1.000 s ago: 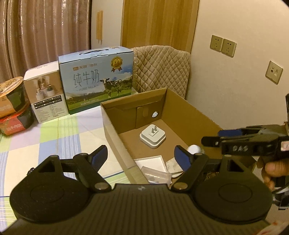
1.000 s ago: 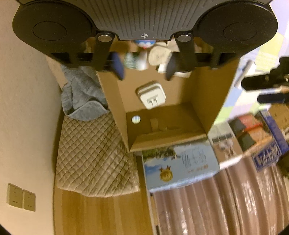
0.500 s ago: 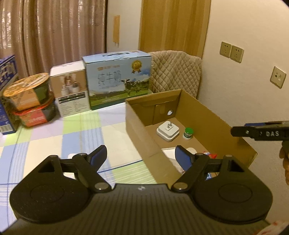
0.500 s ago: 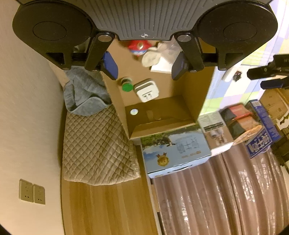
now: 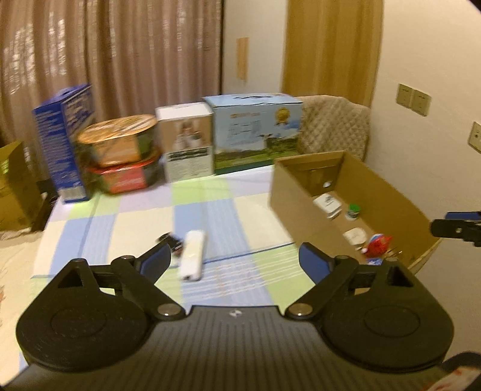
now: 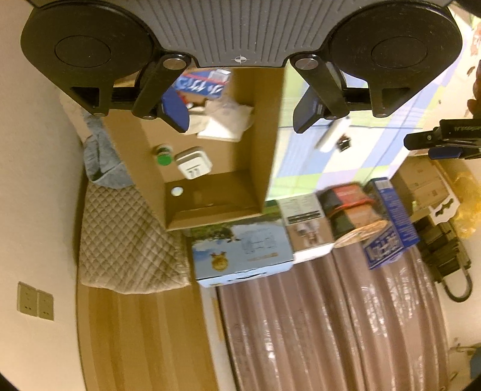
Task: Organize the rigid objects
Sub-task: 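Move both grippers back over the white stick and black toy car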
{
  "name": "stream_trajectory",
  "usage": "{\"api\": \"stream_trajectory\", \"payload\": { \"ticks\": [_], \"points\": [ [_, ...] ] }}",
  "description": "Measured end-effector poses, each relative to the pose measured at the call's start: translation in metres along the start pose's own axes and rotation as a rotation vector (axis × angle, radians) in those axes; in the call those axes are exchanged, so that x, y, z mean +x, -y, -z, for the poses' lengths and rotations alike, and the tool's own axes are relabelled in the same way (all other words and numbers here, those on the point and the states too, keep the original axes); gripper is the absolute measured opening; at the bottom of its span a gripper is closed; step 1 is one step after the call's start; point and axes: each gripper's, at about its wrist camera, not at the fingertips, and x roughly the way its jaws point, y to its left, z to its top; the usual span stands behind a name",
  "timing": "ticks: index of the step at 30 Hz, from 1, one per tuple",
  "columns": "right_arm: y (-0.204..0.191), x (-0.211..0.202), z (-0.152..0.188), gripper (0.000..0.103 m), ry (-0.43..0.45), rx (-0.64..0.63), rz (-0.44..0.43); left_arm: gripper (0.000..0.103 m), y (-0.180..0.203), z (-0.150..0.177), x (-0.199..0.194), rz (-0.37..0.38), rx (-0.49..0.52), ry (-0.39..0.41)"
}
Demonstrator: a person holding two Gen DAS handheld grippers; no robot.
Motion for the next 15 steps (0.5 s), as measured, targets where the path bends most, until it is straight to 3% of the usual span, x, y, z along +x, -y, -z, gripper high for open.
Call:
{"api": "stream_trajectory", "payload": {
  "ticks": [6, 15],
  "points": [
    [-0.037, -0.004, 0.014, 0.076, -0.004, -0.020, -0.061, 0.097, -0.046, 0.022, -0.023, -0.074, -0.063, -0.010],
    [-0.099, 0.013, 0.031, 0.078, -0.015, -0.082, -0.153, 0.102, -0.084, 0.045, -0.030, -0.163, -0.094, -0.015]
  ]
}}
